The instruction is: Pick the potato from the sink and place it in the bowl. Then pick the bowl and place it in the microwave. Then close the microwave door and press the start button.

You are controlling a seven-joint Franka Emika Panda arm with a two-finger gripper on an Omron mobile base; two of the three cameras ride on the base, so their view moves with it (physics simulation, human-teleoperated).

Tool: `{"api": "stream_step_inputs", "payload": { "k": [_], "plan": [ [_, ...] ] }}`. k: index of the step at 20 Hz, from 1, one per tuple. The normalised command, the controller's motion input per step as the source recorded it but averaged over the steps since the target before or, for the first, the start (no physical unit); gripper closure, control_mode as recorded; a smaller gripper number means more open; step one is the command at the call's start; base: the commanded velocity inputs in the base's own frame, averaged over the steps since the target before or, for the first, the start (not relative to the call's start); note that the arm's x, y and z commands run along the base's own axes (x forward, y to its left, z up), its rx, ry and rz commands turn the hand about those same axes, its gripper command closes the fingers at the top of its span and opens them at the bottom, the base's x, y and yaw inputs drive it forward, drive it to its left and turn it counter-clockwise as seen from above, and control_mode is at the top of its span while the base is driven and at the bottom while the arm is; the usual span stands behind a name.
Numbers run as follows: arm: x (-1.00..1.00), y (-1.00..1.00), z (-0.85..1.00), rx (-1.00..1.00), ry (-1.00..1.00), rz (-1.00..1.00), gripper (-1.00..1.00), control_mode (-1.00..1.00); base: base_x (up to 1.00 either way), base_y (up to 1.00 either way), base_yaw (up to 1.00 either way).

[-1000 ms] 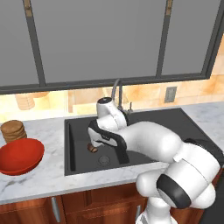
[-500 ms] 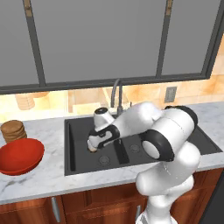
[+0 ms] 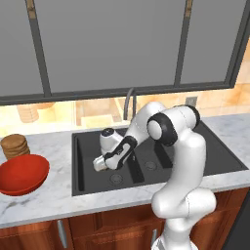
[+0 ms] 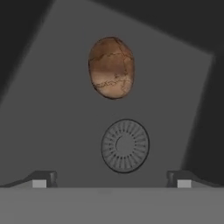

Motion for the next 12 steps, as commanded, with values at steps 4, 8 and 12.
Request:
{"api": "stream_step_inputs", "payload": {
  "k": [4,8,12],
  "plan": [
    [0.72,0.3,-0.41,-0.04,-0.01,0.0,-1.0,-1.0,0.0,0.0,0.0],
    [0.78,0.1,-0.43,-0.04,-0.02,0.0,-1.0,-1.0,0.0,0.0,0.0],
    [0.71,0.0,-0.42,-0.02,-0.03,0.0,-1.0,-1.0,0.0,0.0,0.0]
  ]
}}
